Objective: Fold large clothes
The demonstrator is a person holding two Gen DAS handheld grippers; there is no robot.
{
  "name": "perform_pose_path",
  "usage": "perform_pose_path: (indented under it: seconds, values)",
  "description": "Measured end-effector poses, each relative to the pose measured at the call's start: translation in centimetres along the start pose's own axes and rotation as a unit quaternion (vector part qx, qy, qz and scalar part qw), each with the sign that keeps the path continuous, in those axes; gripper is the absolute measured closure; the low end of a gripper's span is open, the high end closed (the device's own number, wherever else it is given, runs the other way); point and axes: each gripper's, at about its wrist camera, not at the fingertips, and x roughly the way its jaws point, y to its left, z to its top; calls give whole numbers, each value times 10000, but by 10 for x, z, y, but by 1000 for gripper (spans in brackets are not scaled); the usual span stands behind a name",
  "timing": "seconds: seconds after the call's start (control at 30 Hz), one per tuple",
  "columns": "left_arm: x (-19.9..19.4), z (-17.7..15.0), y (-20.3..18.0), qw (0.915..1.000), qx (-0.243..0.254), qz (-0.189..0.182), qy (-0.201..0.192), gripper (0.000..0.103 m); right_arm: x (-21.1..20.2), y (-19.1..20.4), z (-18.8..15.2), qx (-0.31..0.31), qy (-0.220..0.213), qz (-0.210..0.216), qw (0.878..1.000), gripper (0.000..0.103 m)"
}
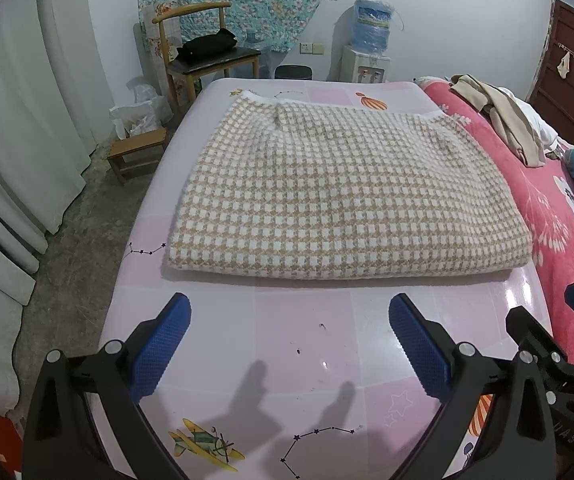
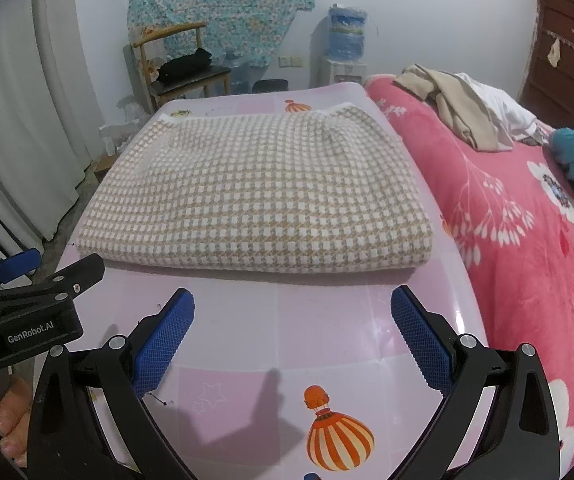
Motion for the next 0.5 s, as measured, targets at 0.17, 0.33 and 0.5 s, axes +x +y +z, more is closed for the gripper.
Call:
perform_pose_path:
  seconds: [0.17,0.33,0.5]
  values:
    - [1,0,0,10000,-3,1,-1,5,0,2,0,-3,2,-25,10000,8]
    - [0,0,1,10000,-1,-2,0,5,1,2,0,2,8,-27,10000,8]
    - [1,0,1,10000,-2,-2,-3,5,0,2,-1,-10,9,-19,10000,8]
